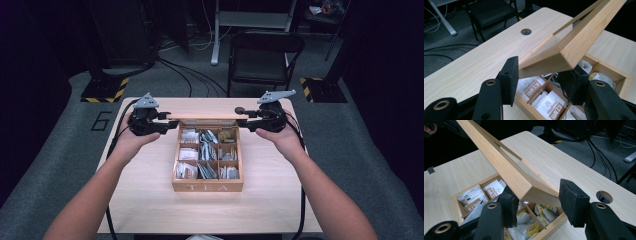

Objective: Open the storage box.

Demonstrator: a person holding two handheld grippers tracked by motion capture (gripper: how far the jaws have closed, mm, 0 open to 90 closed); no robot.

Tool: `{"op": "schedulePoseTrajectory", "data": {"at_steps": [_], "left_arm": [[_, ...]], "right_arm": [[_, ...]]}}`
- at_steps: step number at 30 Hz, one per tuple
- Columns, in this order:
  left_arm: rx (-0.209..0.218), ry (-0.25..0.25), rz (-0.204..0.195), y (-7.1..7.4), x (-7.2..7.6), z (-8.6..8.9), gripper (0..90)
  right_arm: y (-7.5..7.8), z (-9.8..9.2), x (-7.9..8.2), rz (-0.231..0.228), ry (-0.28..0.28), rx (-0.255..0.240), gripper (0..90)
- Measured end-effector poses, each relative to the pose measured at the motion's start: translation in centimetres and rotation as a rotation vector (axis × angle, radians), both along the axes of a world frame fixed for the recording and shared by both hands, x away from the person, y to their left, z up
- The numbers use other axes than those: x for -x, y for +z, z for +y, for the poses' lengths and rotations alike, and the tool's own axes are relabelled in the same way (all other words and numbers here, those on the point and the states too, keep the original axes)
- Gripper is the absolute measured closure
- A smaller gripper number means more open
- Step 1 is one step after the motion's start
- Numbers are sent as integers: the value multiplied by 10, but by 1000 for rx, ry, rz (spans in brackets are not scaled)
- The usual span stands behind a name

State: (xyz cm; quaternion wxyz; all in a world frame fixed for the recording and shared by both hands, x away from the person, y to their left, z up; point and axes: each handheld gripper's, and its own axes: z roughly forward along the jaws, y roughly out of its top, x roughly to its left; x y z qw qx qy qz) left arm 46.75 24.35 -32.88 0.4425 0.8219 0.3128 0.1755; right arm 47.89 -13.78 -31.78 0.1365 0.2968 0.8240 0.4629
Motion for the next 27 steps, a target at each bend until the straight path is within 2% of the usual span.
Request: {"op": "schedulePoseTrajectory", "data": {"at_steps": [4,7,10,16,23,24,25,27], "left_arm": [[-7,22,6,-4,-5,-1,541],[10,33,5,-5,-9,-2,563],[8,33,4,-5,-11,-2,561],[15,43,-1,-4,-14,-3,569],[13,51,5,0,-19,-3,576],[23,58,8,0,-20,-4,576],[16,58,0,0,-21,-3,576],[17,62,3,1,-23,-4,578]], "right_arm": [[1,0,-4,-6,0,0,512],[1,2,-5,-4,0,8,514],[1,6,-7,-14,3,22,518],[0,7,-11,-5,-12,0,513],[-5,5,-16,-36,-46,45,491],[-6,5,-17,-41,-47,55,491],[-7,6,-17,-32,-54,54,492],[-10,6,-19,-41,-54,59,492]]}}
